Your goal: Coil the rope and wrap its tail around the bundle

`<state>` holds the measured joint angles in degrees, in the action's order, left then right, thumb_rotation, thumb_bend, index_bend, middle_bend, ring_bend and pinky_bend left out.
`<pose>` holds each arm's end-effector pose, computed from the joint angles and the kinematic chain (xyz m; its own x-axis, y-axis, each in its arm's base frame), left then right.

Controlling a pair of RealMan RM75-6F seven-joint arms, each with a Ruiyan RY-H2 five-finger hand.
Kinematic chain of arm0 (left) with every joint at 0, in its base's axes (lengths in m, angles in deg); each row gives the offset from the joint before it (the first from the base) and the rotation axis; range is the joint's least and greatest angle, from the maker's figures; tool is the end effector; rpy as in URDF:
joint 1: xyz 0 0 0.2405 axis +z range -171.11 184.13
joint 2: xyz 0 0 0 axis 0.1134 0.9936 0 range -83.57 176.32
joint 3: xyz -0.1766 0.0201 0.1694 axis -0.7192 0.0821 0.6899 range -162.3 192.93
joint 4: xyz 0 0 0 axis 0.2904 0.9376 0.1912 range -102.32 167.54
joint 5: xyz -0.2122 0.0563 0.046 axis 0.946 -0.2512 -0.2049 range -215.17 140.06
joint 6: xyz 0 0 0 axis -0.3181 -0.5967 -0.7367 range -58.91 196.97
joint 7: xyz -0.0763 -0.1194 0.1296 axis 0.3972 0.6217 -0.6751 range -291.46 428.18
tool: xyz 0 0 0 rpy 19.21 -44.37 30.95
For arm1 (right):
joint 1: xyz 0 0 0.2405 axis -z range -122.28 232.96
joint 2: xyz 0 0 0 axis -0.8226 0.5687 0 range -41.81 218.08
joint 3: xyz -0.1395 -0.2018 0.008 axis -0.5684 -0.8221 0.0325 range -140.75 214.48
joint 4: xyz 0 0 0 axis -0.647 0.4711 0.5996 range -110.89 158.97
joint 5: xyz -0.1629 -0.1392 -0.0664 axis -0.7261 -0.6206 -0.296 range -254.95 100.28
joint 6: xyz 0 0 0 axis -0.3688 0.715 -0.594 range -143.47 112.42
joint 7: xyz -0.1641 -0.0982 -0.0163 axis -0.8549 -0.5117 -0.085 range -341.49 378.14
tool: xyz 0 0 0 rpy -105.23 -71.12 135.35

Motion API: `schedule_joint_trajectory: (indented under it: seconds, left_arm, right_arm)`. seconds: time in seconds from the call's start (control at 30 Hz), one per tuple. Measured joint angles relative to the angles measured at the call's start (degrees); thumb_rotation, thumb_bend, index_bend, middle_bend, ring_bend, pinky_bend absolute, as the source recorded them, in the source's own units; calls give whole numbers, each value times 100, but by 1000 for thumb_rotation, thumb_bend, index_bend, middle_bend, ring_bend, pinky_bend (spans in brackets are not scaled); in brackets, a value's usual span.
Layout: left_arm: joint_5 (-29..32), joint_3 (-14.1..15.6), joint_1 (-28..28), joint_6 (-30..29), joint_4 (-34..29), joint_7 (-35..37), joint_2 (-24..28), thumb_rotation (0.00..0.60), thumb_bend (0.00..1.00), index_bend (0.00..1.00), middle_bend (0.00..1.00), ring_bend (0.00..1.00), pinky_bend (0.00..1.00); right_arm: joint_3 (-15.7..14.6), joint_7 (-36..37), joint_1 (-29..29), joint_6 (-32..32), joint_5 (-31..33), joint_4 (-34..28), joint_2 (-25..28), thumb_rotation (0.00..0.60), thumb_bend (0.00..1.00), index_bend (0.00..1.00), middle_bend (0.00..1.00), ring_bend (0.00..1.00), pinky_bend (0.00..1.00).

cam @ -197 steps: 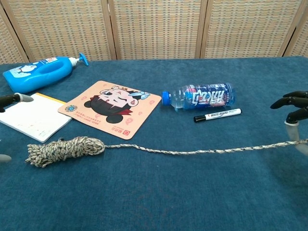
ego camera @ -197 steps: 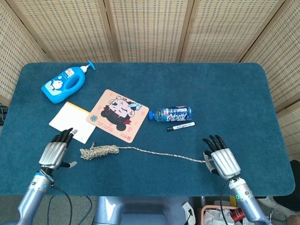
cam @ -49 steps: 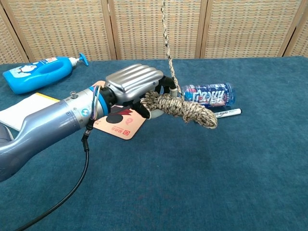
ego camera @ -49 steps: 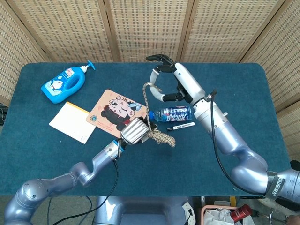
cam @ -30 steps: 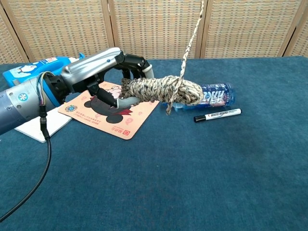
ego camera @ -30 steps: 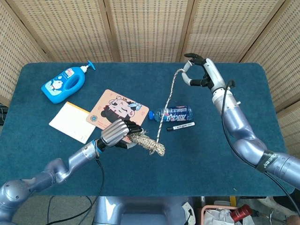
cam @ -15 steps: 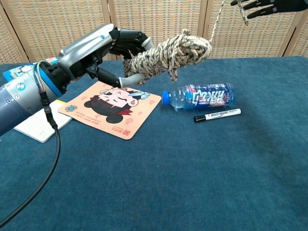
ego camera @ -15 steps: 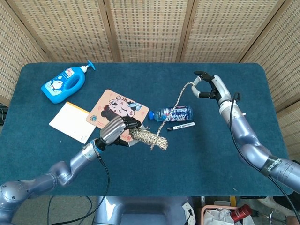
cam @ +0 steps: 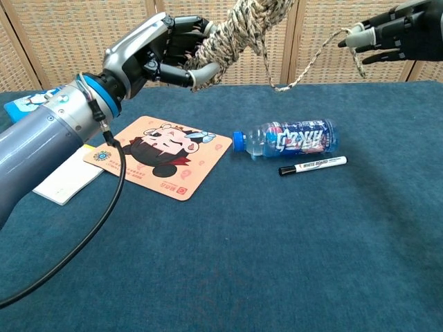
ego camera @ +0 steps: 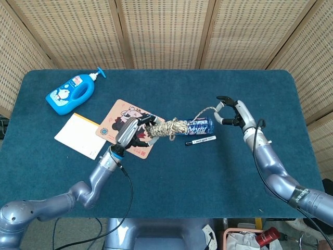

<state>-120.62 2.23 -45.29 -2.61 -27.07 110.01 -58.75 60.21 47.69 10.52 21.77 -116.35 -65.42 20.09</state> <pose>-0.0334 0.4131 -0.0472 -0.3506 0.3359 0.8742 0.7154 -0.5063 0.4814 -0.1547 -0.4587 0.0740 -0.5316 -0.3006 0.7919 -0.8470 0.1879 -0.4972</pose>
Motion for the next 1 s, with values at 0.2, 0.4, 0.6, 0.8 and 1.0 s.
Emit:
schedule_joint_trajectory:
  seconds: [0.2,0.4,0.6,0.8,1.0]
  left_arm:
    - [396,-367,-108,422,-89,-78,-66,600,842,631,517,454,533]
    - [702,-640,-179,588,22,-316,-168,600,848,632,517,454,533]
    - [969,-870,-260,756,377,-529,-339,600,830,631,517,454,533]
    - [1122,-998,-351,922,777,-658,-484,600,822,631,517,454,533]
    - [1189,-1060,-498,1024,1196,-963,-674,600,807,631,517,454,533]
  right_arm:
    - [-278,-297,266,138,-477,-436,141,600,517,716,144,0,0]
    - [-486,-448,579,305,-1132,-850,329,600,517,718,144,0,0]
    - [-688,-519,880,497,-1952,-1094,496,600,518,718,144,0,0]
    - [-847,-521,1115,788,-2838,-1187,632,600,517,720,143,0,0]
    - [-969,-348,1261,1104,-3676,-1240,748,600,517,721,144,0,0]
